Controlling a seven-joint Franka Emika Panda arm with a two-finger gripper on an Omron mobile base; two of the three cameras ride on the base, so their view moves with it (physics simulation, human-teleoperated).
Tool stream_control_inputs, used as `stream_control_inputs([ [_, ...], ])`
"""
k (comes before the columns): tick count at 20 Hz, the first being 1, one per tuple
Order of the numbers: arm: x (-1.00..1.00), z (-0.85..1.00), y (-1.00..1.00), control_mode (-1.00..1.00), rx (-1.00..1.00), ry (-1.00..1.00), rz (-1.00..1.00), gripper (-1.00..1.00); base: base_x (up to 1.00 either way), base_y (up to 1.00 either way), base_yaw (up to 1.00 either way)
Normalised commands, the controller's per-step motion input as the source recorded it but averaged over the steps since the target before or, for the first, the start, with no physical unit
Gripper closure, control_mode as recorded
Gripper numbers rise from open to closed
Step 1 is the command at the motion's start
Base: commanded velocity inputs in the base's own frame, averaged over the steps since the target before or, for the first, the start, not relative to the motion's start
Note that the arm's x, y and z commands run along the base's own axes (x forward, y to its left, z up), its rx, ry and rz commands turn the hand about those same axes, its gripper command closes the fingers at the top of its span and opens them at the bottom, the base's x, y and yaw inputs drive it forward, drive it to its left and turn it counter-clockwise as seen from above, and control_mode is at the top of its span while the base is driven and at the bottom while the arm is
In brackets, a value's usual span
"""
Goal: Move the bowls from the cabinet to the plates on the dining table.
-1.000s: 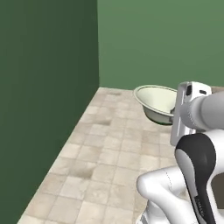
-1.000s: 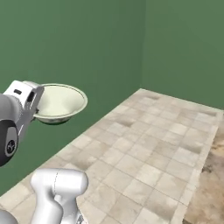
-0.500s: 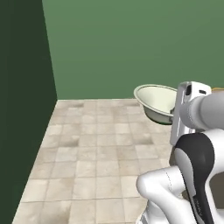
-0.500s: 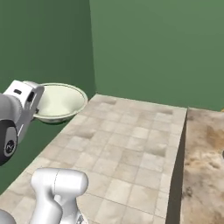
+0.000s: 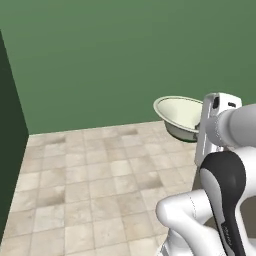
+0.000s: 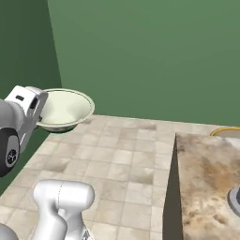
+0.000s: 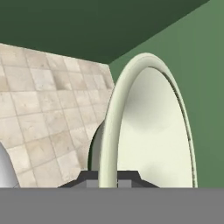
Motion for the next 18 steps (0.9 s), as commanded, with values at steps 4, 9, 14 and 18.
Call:
stream_control_inputs([
  [4, 0.0, 0.0, 0.0, 1.0, 0.0, 0.0, 0.0, 1.0, 1.0, 0.2, -0.25],
  [9, 0.0, 0.0, 0.0, 1.0, 0.0, 0.0, 0.0, 1.0, 1.0, 0.14, -0.23],
  [14, 0.0, 0.0, 0.0, 1.0, 0.0, 0.0, 0.0, 1.0, 1.0, 0.15, -0.24],
  [18, 0.0, 0.0, 0.0, 1.0, 0.0, 0.0, 0.0, 1.0, 1.0, 0.11, -0.29],
])
